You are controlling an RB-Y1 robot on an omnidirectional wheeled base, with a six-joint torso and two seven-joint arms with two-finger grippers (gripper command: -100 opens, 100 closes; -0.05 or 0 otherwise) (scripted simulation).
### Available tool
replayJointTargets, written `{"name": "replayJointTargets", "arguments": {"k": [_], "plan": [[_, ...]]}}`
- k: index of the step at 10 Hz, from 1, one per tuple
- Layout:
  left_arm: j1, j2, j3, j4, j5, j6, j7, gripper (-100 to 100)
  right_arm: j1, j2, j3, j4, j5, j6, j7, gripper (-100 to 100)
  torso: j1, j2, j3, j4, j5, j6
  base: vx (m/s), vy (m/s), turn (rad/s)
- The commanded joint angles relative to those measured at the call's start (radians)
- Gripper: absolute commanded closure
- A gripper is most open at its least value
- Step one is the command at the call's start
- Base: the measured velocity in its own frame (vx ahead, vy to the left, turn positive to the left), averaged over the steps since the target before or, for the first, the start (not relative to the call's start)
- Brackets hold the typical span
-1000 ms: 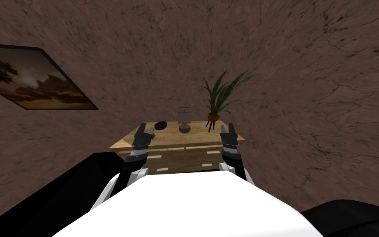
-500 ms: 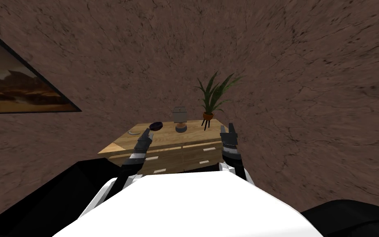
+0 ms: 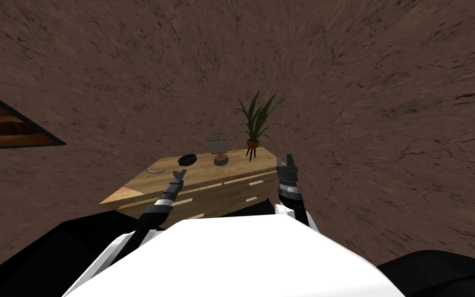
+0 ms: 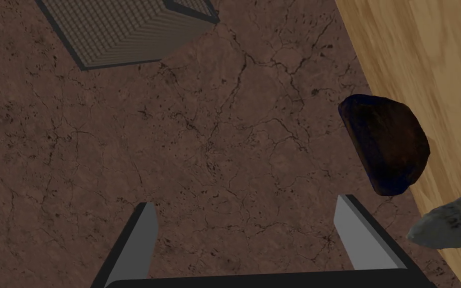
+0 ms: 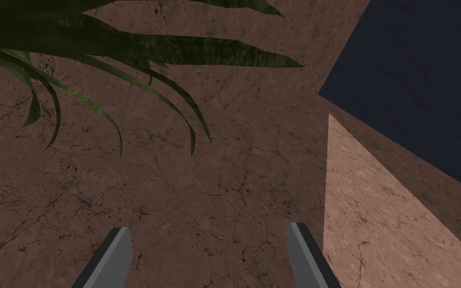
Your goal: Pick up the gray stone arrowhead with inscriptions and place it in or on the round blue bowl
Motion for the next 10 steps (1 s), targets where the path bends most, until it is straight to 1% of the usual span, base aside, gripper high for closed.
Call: {"name": "replayJointTargets", "arguments": {"k": [1, 6, 10], "plan": [[0.027, 0.032, 0.011, 0.024, -0.016, 0.034, -0.021, -100, 0.000, 0.000, 0.000, 0.000, 0.000, 0.000, 0.000, 0, 0.000, 0.000, 0.000, 0.000, 0.000, 0.000, -0.042, -0.017, -0.182], [0.095, 0.151, 0.069, 0.120, -0.050, 0.124, -0.063, -100, 0.000, 0.000, 0.000, 0.000, 0.000, 0.000, 0.000, 0, 0.001, -0.001, -0.001, 0.000, 0.000, 0.000, -0.028, -0.008, -0.217], [0.139, 0.238, 0.118, 0.202, -0.078, 0.183, -0.086, -100, 0.000, 0.000, 0.000, 0.000, 0.000, 0.000, 0.000, 0, 0.002, -0.002, -0.001, 0.000, 0.000, 0.000, -0.014, 0.008, -0.199]]}}
